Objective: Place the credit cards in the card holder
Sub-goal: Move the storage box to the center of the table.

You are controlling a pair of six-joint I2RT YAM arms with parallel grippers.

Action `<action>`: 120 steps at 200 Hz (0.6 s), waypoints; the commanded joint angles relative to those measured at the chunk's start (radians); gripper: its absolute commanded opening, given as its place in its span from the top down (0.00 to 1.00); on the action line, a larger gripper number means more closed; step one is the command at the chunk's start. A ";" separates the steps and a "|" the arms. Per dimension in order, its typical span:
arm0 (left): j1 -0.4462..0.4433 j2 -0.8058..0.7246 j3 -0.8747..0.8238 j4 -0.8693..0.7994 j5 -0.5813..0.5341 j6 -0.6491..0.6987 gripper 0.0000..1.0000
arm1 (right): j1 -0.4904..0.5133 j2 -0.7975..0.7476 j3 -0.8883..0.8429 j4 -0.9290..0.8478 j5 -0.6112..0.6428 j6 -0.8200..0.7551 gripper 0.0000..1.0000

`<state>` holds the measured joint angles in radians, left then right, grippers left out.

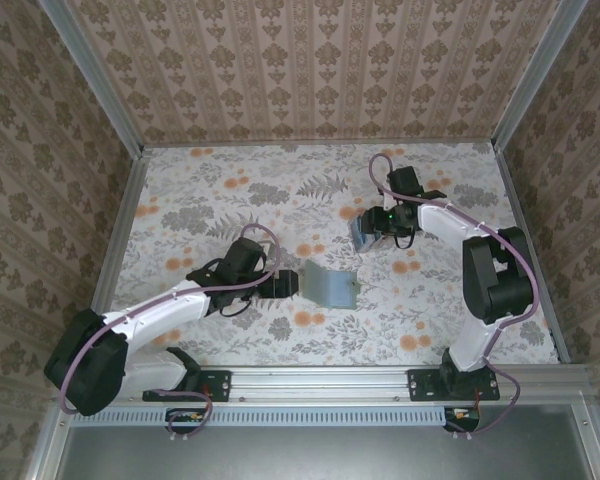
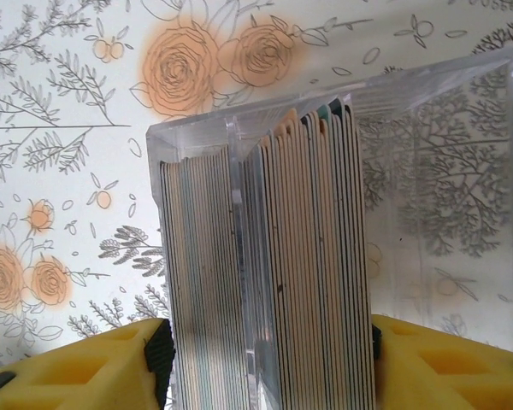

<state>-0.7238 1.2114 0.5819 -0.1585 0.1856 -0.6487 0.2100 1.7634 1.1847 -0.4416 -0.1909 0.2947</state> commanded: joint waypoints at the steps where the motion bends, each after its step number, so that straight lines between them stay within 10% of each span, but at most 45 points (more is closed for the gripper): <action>1: 0.007 0.004 -0.010 -0.020 0.005 0.025 0.09 | -0.005 -0.028 0.048 -0.080 0.045 -0.001 0.41; 120: 0.010 0.001 -0.025 -0.013 -0.001 0.009 0.09 | -0.017 0.030 0.124 -0.140 0.011 -0.071 0.44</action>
<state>-0.7238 1.2114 0.5739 -0.1577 0.1856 -0.6495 0.2005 1.7737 1.2831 -0.5510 -0.1448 0.2382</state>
